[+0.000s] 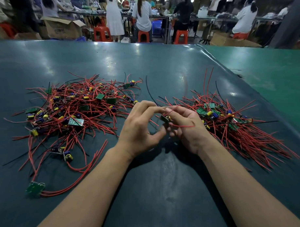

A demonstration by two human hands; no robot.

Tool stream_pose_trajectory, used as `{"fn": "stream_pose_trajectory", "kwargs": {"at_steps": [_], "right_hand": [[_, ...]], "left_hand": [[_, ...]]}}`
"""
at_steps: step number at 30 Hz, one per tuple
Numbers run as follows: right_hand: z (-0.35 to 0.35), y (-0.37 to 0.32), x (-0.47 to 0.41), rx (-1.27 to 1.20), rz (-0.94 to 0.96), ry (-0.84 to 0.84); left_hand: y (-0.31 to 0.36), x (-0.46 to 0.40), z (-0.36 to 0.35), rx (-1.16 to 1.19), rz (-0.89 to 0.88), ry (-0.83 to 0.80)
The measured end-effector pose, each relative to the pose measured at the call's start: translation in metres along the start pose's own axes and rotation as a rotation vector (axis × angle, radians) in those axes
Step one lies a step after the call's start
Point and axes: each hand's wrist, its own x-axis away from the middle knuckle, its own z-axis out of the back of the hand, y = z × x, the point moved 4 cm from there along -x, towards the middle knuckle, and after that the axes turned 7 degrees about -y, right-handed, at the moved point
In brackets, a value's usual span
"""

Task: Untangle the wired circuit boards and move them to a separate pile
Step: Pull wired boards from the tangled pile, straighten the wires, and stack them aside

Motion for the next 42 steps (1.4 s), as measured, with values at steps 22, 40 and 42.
{"fn": "stream_pose_trajectory", "kwargs": {"at_steps": [22,40,42], "right_hand": [[-0.010,0.005,0.000,-0.203,-0.138,0.052],[-0.005,-0.009,0.005,0.379,0.218,0.132],[-0.007,-0.013,0.007,0.381,0.280,0.134]], "left_hand": [[-0.018,0.002,-0.002,0.789,0.418,0.284],[-0.029,0.004,-0.013,0.995,0.636,0.240],[-0.036,0.005,-0.009,1.061,0.691,0.368]]}}
